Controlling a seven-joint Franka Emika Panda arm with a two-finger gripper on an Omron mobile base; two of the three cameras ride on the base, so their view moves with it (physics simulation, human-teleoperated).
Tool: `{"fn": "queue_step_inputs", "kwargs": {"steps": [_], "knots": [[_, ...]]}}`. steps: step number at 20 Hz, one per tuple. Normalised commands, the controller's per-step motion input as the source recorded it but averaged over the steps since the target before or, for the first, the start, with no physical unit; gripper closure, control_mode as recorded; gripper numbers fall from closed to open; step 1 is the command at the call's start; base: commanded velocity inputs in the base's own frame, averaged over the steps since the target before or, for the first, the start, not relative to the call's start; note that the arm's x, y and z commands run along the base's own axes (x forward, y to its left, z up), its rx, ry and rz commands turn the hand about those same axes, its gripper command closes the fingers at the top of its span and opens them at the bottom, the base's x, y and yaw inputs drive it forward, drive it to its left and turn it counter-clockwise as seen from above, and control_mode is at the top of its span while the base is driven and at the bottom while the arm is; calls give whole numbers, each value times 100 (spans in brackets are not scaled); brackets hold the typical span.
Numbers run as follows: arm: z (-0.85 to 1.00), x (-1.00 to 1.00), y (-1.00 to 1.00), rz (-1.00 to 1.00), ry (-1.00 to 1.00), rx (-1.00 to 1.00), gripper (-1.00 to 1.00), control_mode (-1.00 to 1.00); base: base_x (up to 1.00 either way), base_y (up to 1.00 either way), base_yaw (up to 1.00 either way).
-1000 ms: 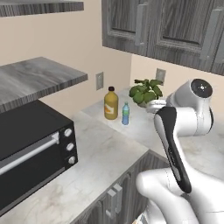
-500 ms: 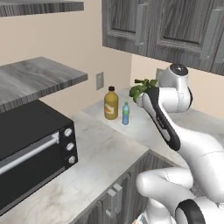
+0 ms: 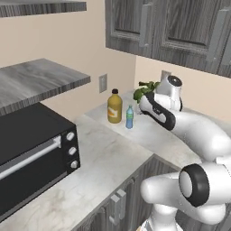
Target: Place the drinks on the dining counter in a tight cluster.
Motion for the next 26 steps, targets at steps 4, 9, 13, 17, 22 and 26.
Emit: {"fn": "queue_step_inputs", "kwargs": {"steps": [4, 9, 13, 17, 22, 26], "knots": [[-4, 87, 0, 4, 1, -4, -100, -100, 0, 0, 0], [-9, 57, 0, 0, 0, -7, -100, -100, 0, 0, 0], [-26, 30, 0, 0, 0, -3, -100, -100, 0, 0, 0], [-51, 22, 0, 0, 0, 0, -100, -100, 0, 0, 0], [-24, 35, 0, 0, 0, 0, -100, -100, 0, 0, 0], [-10, 46, 0, 0, 0, 0, -100, -100, 0, 0, 0]]}}
